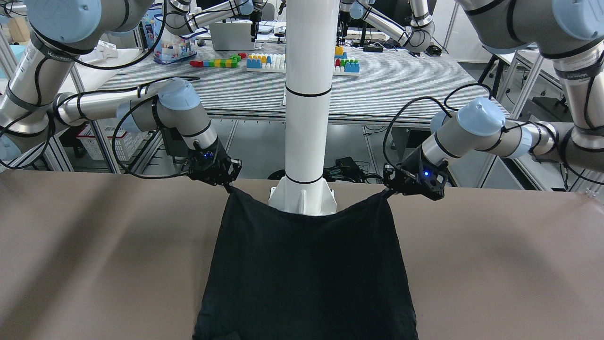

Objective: Fold clothes
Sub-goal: 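Lift the hem with both grippers and fold it toward the collar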

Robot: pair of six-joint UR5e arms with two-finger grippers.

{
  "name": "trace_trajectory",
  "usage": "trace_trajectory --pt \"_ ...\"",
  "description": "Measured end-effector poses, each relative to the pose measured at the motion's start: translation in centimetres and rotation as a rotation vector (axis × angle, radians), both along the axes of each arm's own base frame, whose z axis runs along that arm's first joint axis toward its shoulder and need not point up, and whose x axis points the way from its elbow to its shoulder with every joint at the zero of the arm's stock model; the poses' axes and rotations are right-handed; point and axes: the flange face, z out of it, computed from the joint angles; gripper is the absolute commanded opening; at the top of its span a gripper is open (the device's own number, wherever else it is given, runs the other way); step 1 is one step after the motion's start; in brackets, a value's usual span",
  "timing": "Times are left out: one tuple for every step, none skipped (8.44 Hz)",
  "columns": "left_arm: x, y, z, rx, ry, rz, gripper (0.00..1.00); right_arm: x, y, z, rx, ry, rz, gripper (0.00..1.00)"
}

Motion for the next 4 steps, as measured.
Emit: trace_trajectory --pt "0.1 0.1 0.3 0.004 -0.01 -0.008 0.0 0.1 0.1 -0.1 0.003 0.007 0.005 0.0" --pt "0.7 -0.7 0.8 0.014 -0.029 -0.045 0.0 0.0 -0.3 0.1 0.011 0.018 0.029 0.0" --pt "1.9 -2.4 1.5 0.03 -0.053 -0.11 0.0 -0.6 -1.2 0.5 0.023 0.035 0.076 0.0" --pt "3.1 -4.9 2.1 0.04 -0.078 -0.19 0.0 -2.1 -3.1 0.7 0.033 0.047 0.151 0.0"
